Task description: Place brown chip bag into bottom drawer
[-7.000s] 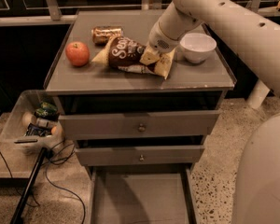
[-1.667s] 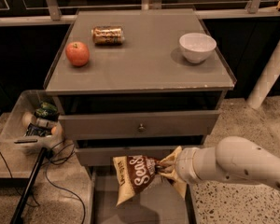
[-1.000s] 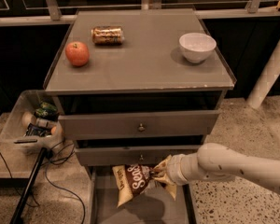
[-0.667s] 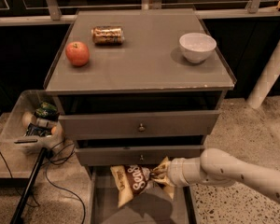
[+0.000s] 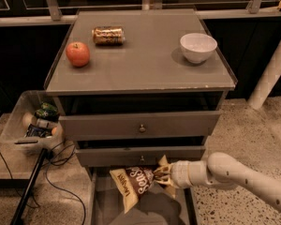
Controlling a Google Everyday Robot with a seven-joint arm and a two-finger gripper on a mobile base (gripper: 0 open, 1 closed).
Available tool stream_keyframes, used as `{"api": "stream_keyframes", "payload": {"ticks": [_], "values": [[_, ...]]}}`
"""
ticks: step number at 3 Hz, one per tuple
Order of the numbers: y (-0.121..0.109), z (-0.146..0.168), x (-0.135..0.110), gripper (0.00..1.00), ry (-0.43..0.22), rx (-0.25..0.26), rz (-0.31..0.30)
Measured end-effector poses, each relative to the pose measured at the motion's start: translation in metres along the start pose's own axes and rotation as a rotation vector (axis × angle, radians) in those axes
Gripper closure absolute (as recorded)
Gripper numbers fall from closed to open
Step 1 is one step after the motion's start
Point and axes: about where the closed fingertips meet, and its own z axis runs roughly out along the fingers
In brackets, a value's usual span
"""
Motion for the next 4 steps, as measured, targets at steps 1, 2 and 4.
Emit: {"api": "stream_keyframes", "payload": {"ticks": [1,2,4], "values": [[0.000,0.000,0.000,1.00,0.000,0.000,0.000],[0.004,0.017,0.009,1.00,0.032,-0.026,0.004],[0.049,0.104,0.119,1.00,0.182,-0.137,0.153]]}}
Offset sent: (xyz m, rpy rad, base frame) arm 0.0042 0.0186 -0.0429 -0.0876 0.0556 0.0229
